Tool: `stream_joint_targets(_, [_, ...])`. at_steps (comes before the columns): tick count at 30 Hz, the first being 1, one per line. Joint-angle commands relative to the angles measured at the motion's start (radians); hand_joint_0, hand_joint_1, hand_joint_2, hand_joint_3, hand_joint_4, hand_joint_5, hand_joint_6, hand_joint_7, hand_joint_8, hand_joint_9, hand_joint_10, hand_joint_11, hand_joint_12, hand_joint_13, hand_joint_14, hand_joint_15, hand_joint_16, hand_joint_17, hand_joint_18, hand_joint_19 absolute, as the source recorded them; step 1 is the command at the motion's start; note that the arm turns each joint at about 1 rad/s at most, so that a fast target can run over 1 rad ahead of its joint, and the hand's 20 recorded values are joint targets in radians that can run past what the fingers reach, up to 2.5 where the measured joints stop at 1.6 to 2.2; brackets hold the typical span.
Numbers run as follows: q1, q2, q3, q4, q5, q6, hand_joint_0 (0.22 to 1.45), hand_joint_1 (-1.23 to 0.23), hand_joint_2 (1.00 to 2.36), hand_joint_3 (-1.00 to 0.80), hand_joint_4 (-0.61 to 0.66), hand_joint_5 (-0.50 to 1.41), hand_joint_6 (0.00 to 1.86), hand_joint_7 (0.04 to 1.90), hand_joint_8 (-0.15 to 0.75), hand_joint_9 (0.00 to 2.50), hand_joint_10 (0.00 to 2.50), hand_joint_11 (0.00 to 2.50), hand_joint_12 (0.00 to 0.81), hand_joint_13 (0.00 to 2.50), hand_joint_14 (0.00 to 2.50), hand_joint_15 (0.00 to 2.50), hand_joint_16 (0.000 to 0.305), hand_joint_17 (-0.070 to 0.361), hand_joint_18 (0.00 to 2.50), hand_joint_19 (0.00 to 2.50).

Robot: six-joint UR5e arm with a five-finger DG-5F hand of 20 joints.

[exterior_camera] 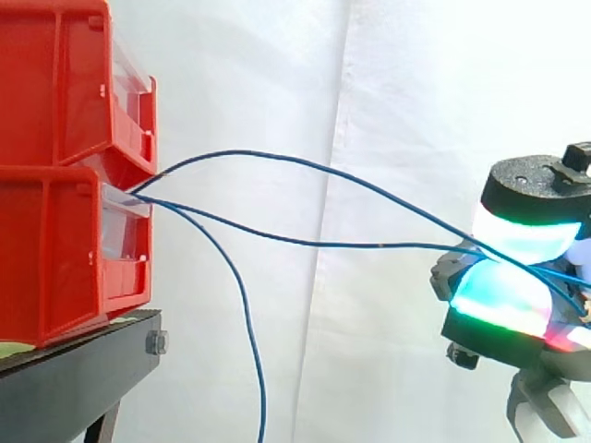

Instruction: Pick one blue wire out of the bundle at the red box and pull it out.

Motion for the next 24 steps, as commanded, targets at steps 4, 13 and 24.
stream_joint_targets(4, [-0.003,0.000,0.016,-0.006,0.000,-0.004,0.64,-0.78,1.02,-0.16,0.14,-0.14,0.94,1.20,0.381,1.15,0.02,0.84,0.426,0.95,0.02,0.62,0.052,0.117,0.78,0.50])
stream_joint_targets(13, [-0.011,0.001,0.060,-0.114,0.002,-0.003,0.63,-0.79,1.02,-0.13,0.13,-0.13,0.93,1.19,0.370,1.00,0.01,0.63,0.436,0.84,0.02,0.48,0.052,0.116,0.63,0.36])
stream_joint_targets(24, [-0.012,0.000,0.075,-0.186,0.026,-0.003,0.63,-0.80,1.01,-0.14,0.12,-0.12,0.93,1.21,0.332,0.82,0.01,0.33,0.414,0.68,0.01,0.35,0.049,0.110,0.42,0.23])
